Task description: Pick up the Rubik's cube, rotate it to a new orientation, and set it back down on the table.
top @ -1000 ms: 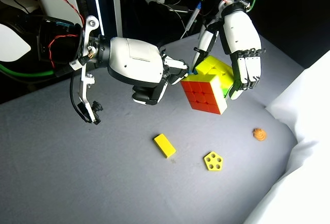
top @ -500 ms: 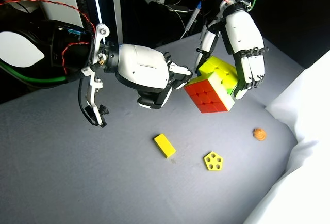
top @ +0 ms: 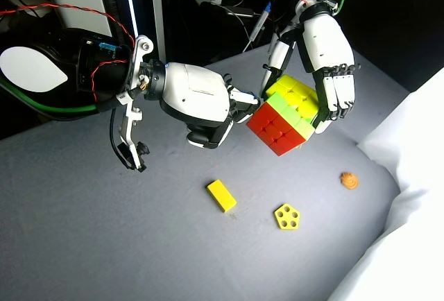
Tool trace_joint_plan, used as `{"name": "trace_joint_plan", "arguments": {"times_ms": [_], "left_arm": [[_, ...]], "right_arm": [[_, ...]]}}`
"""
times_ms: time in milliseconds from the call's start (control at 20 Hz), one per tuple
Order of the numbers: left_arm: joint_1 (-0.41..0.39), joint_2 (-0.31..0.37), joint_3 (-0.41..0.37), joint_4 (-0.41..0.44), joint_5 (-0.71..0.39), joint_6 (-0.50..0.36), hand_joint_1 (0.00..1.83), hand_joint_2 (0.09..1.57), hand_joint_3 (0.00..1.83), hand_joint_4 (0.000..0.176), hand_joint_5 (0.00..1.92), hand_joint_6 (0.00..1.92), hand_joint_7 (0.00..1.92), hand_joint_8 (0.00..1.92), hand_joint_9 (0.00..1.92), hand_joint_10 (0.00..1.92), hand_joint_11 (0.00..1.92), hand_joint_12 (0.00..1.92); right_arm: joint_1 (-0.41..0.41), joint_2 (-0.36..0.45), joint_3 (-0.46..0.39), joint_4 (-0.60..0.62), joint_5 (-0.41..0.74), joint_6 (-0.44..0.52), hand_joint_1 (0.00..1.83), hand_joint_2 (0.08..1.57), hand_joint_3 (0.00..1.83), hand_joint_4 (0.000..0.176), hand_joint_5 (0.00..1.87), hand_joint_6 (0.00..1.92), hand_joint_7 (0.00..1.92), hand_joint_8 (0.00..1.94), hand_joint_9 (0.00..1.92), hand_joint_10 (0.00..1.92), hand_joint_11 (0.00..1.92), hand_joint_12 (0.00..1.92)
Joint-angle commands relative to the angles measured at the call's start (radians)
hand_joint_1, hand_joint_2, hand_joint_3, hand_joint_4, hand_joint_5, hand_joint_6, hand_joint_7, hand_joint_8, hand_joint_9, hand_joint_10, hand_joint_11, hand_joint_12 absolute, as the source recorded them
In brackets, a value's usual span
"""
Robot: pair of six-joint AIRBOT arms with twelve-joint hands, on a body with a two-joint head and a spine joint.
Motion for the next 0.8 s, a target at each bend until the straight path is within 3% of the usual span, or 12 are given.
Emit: {"name": "trace_joint_plan", "arguments": {"times_ms": [0,150,200,250,300,350,400,600,650,700,750], "left_arm": [[-0.018,0.005,-0.008,0.052,0.043,-0.024,0.91,1.36,0.00,0.000,0.53,1.67,0.15,1.87,0.26,1.79,0.22,1.86],[-0.018,0.005,-0.007,0.052,0.042,-0.024,0.89,1.38,0.00,0.000,0.51,1.70,0.13,1.87,0.26,1.81,0.24,1.87],[-0.018,0.005,-0.007,0.052,0.042,-0.024,1.00,1.24,0.00,0.000,0.22,1.76,0.12,1.88,0.25,1.82,0.23,1.87],[-0.019,0.005,-0.007,0.052,0.042,-0.024,1.03,1.21,0.00,0.000,0.15,1.78,0.12,1.89,0.25,1.83,0.22,1.88],[-0.019,0.005,-0.007,0.052,0.042,-0.024,0.92,1.33,0.02,0.000,0.45,1.71,0.11,1.91,0.24,1.87,0.22,1.91],[-0.020,0.005,-0.007,0.052,0.041,-0.024,0.89,1.36,0.01,0.000,0.51,1.70,0.10,1.91,0.24,1.87,0.22,1.92],[-0.020,0.005,-0.007,0.052,0.041,-0.024,0.90,1.37,0.00,0.000,0.53,1.69,0.16,1.89,0.30,1.80,0.29,1.80],[-0.022,0.005,-0.007,0.052,0.038,-0.025,0.89,1.37,0.00,0.000,0.53,1.69,0.14,1.89,0.29,1.79,0.28,1.80],[-0.022,0.005,-0.007,0.052,0.037,-0.025,0.99,1.24,0.00,0.000,0.25,1.71,0.14,1.87,0.30,1.78,0.30,1.79],[-0.022,0.005,-0.007,0.052,0.037,-0.025,0.97,1.32,0.00,0.000,0.57,1.61,0.19,1.88,0.32,1.79,0.33,1.77],[-0.022,0.005,-0.007,0.052,0.037,-0.025,0.95,1.33,0.00,0.000,0.58,1.61,0.20,1.87,0.33,1.77,0.33,1.76]], "right_arm": [[0.016,0.002,0.010,0.038,0.093,-0.011,0.26,1.21,0.01,0.000,0.28,0.00,1.38,1.94,1.51,1.92,1.48,1.92],[0.017,-0.002,0.013,0.041,0.091,-0.011,0.27,1.20,0.01,0.000,0.29,0.01,1.37,1.94,1.49,1.92,1.49,1.92],[0.017,-0.003,0.013,0.041,0.091,-0.011,0.27,1.21,0.01,0.000,0.28,0.01,1.37,1.94,1.50,1.92,1.49,1.92],[0.018,-0.004,0.013,0.041,0.091,-0.011,0.27,1.21,0.01,0.000,0.29,0.01,1.37,1.94,1.49,1.92,1.48,1.92],[0.018,-0.005,0.014,0.043,0.091,-0.012,0.28,1.20,0.00,0.000,0.29,0.01,1.37,1.94,1.49,1.92,1.50,1.92],[0.019,-0.007,0.014,0.046,0.091,-0.015,0.30,1.20,0.00,0.000,0.29,0.01,1.37,1.94,1.50,1.92,1.50,1.92],[0.020,-0.010,0.016,0.055,0.089,-0.025,0.29,1.20,0.00,0.000,0.28,0.00,1.37,1.94,1.50,1.92,1.50,1.92],[0.024,-0.027,0.028,0.086,0.078,-0.056,0.28,1.21,0.00,0.000,0.30,0.01,1.37,1.94,1.49,1.92,1.48,1.92],[0.025,-0.030,0.032,0.089,0.076,-0.056,0.29,1.20,0.00,0.000,0.30,0.01,1.37,1.94,1.50,1.92,1.49,1.92],[0.026,-0.032,0.034,0.091,0.075,-0.056,0.31,1.20,0.00,0.000,0.29,0.01,1.36,1.94,1.49,1.92,1.48,1.92],[0.027,-0.033,0.035,0.092,0.075,-0.056,0.29,1.21,0.00,0.000,0.28,0.00,1.35,1.94,1.49,1.92,1.48,1.92]]}}
